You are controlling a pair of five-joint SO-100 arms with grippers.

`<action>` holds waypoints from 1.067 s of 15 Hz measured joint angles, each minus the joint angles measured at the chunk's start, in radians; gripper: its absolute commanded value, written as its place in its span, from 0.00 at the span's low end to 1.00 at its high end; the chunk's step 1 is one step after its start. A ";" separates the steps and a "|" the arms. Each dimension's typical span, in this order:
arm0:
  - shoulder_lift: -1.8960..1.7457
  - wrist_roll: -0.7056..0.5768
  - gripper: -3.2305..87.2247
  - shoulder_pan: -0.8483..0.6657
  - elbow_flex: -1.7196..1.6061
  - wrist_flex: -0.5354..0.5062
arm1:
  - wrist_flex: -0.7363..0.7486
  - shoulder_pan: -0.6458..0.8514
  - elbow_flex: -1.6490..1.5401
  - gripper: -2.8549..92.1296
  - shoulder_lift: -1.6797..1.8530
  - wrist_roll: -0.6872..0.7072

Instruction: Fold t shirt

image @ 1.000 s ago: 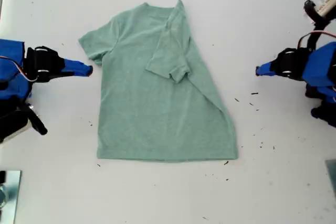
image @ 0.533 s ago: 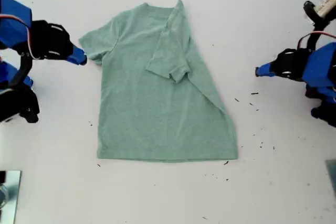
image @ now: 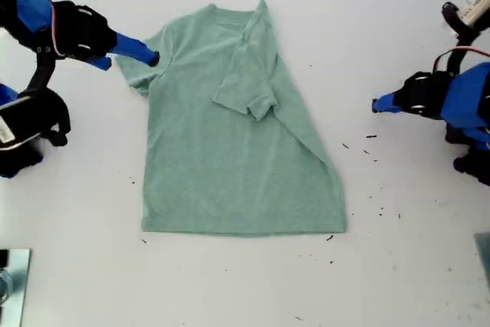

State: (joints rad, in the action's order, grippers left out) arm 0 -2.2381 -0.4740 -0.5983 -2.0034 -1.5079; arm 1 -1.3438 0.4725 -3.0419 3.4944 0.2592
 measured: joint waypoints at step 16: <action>0.380 -0.144 0.03 -0.288 -0.264 0.483 | 0.000 -0.026 0.000 0.06 0.000 0.031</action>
State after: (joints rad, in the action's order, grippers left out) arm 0 -1.8577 -0.6182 -0.8866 -2.2672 -1.0247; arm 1 -1.3438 0.4464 -3.0419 3.4944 0.2899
